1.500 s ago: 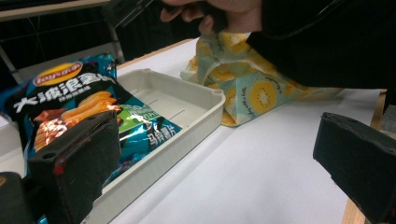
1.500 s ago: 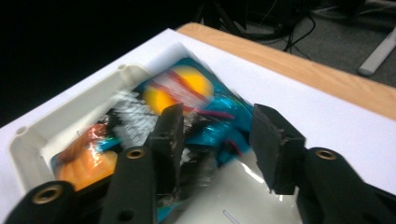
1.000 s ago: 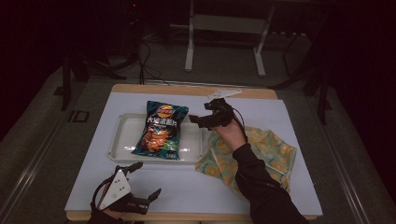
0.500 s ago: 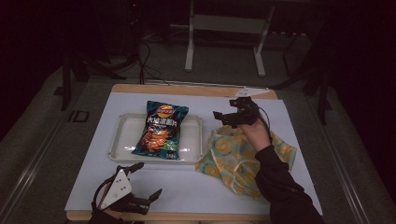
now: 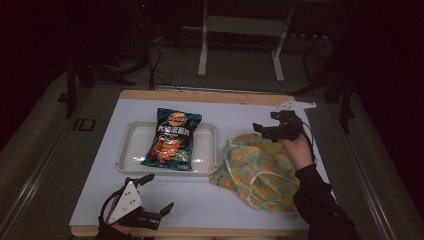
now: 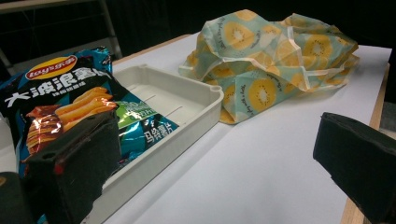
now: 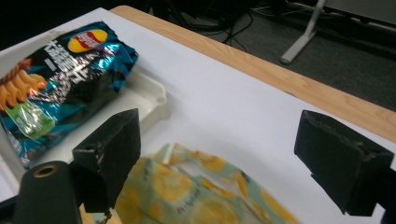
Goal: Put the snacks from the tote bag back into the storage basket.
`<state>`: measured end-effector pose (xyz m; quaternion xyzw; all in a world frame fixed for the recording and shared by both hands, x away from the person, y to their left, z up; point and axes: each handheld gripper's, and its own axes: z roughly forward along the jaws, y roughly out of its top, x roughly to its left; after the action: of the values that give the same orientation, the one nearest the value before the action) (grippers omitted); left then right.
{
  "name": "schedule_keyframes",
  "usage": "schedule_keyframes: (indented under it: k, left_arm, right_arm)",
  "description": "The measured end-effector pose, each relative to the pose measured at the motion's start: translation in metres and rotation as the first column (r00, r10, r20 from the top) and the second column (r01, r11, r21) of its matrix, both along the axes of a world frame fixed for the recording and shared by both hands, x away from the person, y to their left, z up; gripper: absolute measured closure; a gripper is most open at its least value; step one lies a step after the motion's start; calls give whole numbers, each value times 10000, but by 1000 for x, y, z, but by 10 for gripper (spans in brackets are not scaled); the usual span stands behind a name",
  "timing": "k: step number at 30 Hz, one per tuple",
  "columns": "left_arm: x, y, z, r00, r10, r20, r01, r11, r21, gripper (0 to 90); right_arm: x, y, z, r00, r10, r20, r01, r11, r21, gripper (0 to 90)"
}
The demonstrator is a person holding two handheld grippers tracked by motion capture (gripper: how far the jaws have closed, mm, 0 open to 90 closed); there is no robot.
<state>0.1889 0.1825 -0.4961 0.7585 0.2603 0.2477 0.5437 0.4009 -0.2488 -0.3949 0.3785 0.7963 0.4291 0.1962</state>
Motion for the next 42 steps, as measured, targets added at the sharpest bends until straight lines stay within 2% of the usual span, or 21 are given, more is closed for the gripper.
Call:
schedule_keyframes:
  k: [12, 23, 28, 31, 32, 35, 42]
  left_arm:
    - [0, -1, 0, 10000, -8, -12, 8, 10000, 47, 13]
    - [1, -2, -1, 10000, -10, -49, 10, 10000, 53, 13]
    - [1, -2, -1, 10000, -13, -54, 13, 10000, 64, 13]
    - [1, -2, -1, 10000, -11, -62, 11, 10000, 59, 13]
    - [1, -2, -1, 10000, -13, -67, 14, 10000, 60, 13]
    - [1, -2, -1, 10000, -24, -75, 24, 10000, 66, 13]
    - [1, -2, -1, 9999, -65, -105, 66, 10000, 49, 13]
  right_arm:
    - [-26, -48, -13, 9952, -886, 424, 878, 9960, 182, 145]
    - [-58, -85, -27, 9819, -1713, 803, 1685, 9849, 404, 144]
    - [-72, -97, -33, 9705, -2215, 953, 2170, 9746, 551, 142]
    - [-74, -98, -34, 9682, -2294, 1000, 2249, 9728, 547, 142]
    - [-81, -102, -39, 9623, -2516, 1036, 2472, 9675, 535, 139]
    - [-88, -106, -44, 9578, -2654, 1106, 2598, 9636, 627, 136]
    - [-101, -118, -55, 9408, -3152, 1250, 3084, 9486, 709, 134]
